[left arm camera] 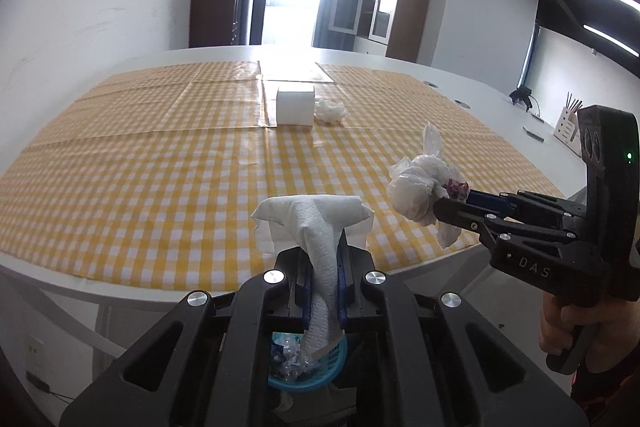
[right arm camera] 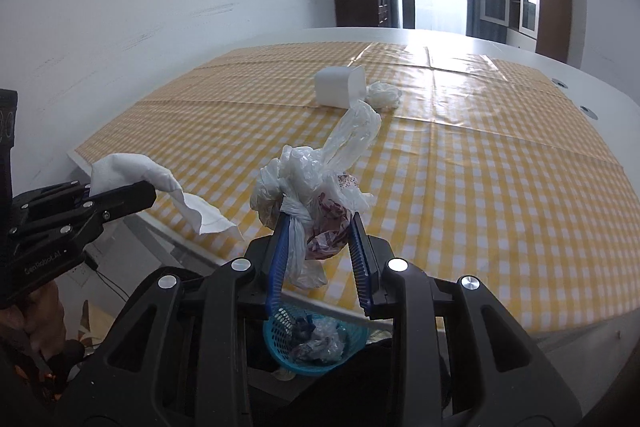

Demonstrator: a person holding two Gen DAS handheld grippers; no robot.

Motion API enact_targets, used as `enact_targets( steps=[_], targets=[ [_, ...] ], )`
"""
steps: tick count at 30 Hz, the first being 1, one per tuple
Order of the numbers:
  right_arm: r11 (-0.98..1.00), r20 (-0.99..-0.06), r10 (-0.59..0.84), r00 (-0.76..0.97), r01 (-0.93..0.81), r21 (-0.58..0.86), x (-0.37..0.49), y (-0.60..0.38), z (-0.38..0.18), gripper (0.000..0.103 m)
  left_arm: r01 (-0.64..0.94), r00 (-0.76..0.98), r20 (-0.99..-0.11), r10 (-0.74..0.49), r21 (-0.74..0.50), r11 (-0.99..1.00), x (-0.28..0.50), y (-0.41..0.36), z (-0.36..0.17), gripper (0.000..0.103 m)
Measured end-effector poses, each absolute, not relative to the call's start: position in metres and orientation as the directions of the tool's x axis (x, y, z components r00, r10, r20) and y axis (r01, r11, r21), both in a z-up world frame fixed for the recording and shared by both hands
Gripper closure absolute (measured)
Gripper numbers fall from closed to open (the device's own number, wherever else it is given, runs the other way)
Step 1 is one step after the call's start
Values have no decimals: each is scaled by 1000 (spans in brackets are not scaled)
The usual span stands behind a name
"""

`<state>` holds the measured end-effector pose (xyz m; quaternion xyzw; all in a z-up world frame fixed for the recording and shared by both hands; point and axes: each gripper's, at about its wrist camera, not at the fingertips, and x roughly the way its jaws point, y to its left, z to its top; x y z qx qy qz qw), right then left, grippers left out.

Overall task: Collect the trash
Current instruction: 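Carry the tissue with the left tool while the right tool carries the white bag to the basket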

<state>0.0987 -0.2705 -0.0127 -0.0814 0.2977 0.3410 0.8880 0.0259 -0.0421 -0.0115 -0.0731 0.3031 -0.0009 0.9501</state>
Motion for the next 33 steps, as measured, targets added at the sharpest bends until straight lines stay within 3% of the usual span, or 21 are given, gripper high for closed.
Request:
enact_targets(
  steps=[15,33],
  targets=[
    [670,-614,607,506,-740,52,5,-269,-52,76,-76,827,-562,14,-87,993,-65,-43,-7,95],
    [676,-783,510,356,-728,109,17,-247,-161,76,-87,672,-739,-54,-151,985,-39,-33,-108,95]
  ],
)
